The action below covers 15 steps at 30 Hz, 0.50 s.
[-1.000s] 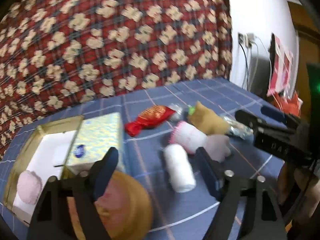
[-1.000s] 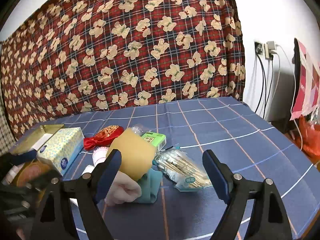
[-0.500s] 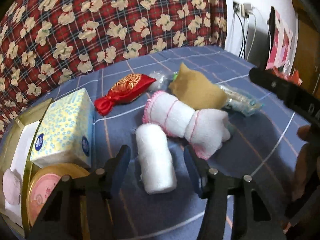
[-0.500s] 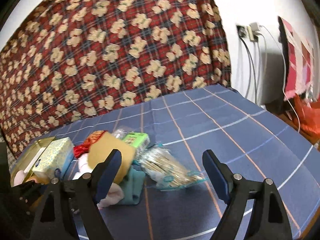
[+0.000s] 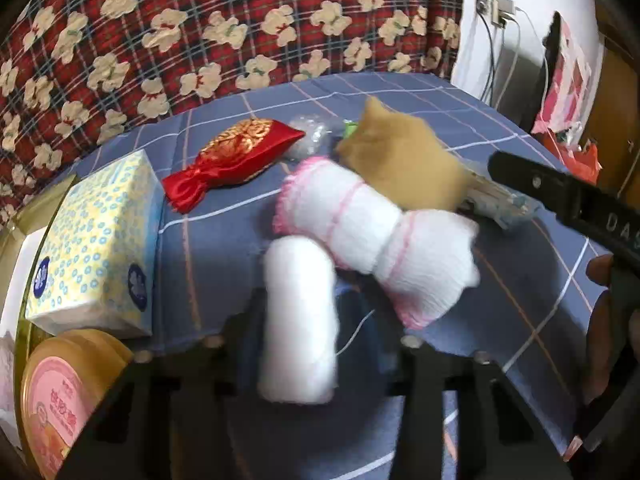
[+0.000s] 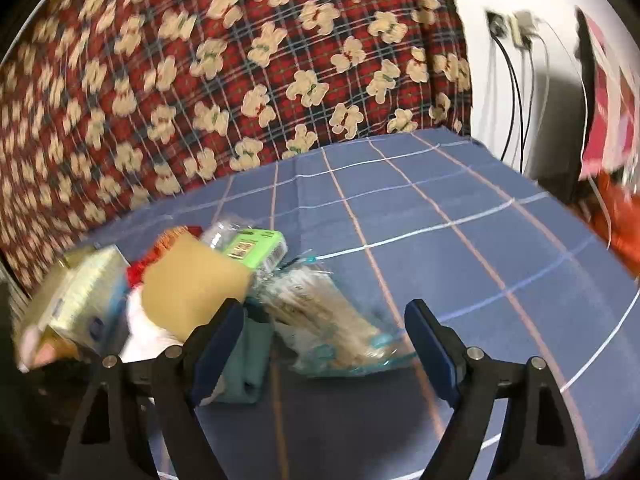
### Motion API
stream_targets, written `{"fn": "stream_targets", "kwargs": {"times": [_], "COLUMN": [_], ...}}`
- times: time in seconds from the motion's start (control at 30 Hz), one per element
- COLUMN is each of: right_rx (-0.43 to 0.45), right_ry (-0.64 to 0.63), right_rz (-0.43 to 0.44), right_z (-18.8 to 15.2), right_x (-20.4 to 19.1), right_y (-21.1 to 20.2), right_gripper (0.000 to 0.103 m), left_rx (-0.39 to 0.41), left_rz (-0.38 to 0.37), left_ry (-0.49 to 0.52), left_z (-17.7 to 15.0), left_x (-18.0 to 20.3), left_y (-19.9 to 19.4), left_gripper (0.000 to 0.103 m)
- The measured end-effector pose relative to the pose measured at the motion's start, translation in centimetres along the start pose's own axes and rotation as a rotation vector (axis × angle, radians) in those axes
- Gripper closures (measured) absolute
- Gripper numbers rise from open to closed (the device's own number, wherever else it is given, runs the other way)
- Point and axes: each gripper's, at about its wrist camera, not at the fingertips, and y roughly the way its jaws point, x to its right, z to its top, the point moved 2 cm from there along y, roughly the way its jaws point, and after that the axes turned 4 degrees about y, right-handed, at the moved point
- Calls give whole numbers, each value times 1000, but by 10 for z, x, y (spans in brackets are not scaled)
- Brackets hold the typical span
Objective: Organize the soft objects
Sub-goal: 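Grasp the rolled white towel with the left gripper while the right gripper grasps the cotton swab bag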
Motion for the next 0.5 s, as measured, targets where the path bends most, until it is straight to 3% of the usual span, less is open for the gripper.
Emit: {"fn": "stream_targets", "kwargs": {"times": [0.03,0.17,0.5], "right_rx": [-4,-65,-178], "right_ry": [-12,-43,-154], "right_rz": [-15,-8,-5], "right_z": [1,3,2], "right_x": [1,4,-12], "right_y": [2,16,41], "right_gripper": [23,31,31], "left_rx": [-4,2,12], "left_rz": [1,-5,-10], "left_ry": [-9,-14,-15], "left_z": [0,0,0], "left_x": [-2,-1,-1], "left_y": [1,0,-1], "left_gripper": [73,74,74]}}
